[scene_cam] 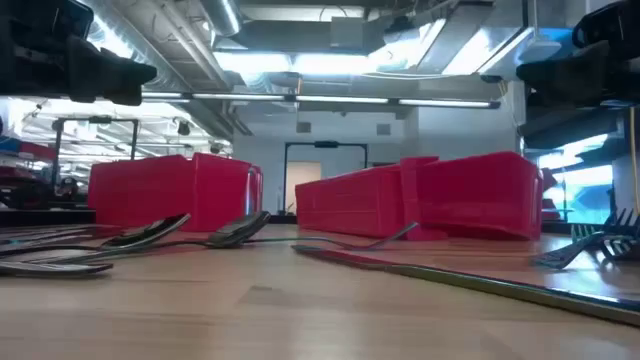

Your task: Sort silverware

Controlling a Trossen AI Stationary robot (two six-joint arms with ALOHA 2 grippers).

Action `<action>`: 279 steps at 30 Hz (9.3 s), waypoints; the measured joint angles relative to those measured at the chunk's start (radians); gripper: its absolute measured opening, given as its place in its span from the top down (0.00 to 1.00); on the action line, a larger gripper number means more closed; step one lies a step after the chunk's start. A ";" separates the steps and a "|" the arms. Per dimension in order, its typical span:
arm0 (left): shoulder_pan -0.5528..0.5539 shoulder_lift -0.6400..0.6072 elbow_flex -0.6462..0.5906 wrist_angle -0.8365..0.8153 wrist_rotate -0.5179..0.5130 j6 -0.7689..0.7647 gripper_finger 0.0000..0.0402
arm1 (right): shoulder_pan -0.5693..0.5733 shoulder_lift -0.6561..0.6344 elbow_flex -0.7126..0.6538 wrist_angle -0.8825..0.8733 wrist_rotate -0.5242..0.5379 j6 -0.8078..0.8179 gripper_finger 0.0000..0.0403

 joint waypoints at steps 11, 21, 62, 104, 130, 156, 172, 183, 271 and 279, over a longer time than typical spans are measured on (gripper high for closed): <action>0.000 0.000 0.000 0.000 0.000 0.000 1.00 | 0.000 0.000 0.000 0.000 0.000 0.000 1.00; 0.000 0.000 0.000 0.000 0.000 0.000 1.00 | 0.000 0.000 0.000 0.000 0.000 0.000 1.00; 0.000 0.000 0.000 0.000 0.000 0.000 1.00 | 0.000 0.000 0.000 0.000 0.000 0.000 1.00; 0.000 0.000 0.000 0.000 0.000 0.000 1.00 | 0.000 0.000 0.000 0.000 0.000 0.000 1.00; 0.000 0.000 0.000 0.000 0.000 0.000 1.00 | 0.000 0.000 0.000 0.000 0.000 0.000 1.00; 0.000 0.000 0.000 0.000 0.000 0.000 1.00 | 0.000 0.000 0.000 -0.001 0.016 0.306 1.00; 0.000 0.000 0.000 0.000 0.000 0.000 1.00 | 0.001 0.032 0.037 -0.028 0.131 0.384 0.88; 0.000 0.000 0.000 0.000 0.000 0.000 1.00 | 0.001 0.350 0.226 -0.030 0.306 0.099 0.54; 0.000 0.000 0.000 0.000 0.000 0.000 1.00 | 0.399 1.677 0.943 -1.204 1.326 0.804 0.51; 0.000 0.000 0.000 0.000 0.000 0.000 1.00 | 0.399 1.677 0.943 -1.204 1.326 0.804 0.68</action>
